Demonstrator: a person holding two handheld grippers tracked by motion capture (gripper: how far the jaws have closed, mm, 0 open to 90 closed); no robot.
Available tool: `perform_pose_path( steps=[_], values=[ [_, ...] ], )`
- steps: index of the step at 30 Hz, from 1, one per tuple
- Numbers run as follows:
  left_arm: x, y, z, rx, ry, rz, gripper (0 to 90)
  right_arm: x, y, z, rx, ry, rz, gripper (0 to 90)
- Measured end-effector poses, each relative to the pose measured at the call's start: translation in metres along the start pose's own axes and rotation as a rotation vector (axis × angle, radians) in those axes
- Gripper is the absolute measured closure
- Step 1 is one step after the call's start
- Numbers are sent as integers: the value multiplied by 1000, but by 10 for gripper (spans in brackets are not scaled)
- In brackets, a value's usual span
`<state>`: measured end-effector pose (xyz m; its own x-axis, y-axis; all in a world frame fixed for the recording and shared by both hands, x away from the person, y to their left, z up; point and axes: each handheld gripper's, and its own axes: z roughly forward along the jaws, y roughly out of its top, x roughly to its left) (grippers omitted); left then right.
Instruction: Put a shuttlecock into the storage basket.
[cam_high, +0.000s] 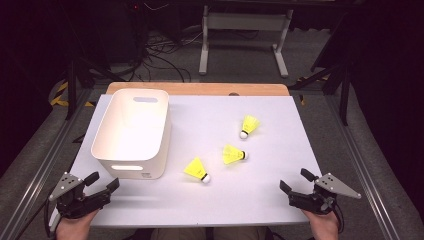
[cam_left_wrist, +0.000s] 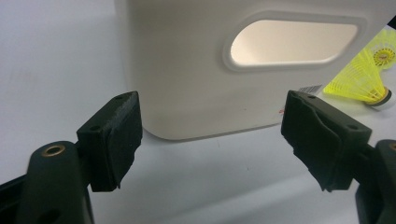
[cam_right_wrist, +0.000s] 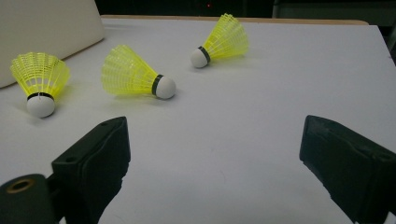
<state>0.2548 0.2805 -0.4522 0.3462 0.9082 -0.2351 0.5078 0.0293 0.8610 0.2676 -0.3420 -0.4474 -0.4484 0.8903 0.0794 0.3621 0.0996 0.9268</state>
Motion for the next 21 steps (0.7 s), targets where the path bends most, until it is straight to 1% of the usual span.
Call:
perform_pose_path(
  steps=[3, 7, 11, 14, 16, 19, 21],
  values=[
    [-1, 1, 1, -1, 0, 1, 215, -1, -1, -1, -1, 0, 1, 95],
    [-2, 0, 1, 8, -2, 12, 215, -1, 0, -1, -6, 2, 1, 95],
    [-1, 0, -1, 9, -4, 13, 217, 1, 1, 3, 7, 6, -11, 95],
    [-1, -1, -2, 13, -3, 13, 219, 2, 2, 4, 8, 10, -10, 96],
    [-1, -1, -3, 10, -6, 8, 219, 3, 2, 4, 12, 11, -23, 97],
    [-1, -1, -1, 25, -6, 9, 219, 3, 2, 3, 2, 11, -16, 97],
    [-1, -1, -1, 30, -5, 11, 219, 1, 1, 3, 6, 12, -7, 98]
  ],
)
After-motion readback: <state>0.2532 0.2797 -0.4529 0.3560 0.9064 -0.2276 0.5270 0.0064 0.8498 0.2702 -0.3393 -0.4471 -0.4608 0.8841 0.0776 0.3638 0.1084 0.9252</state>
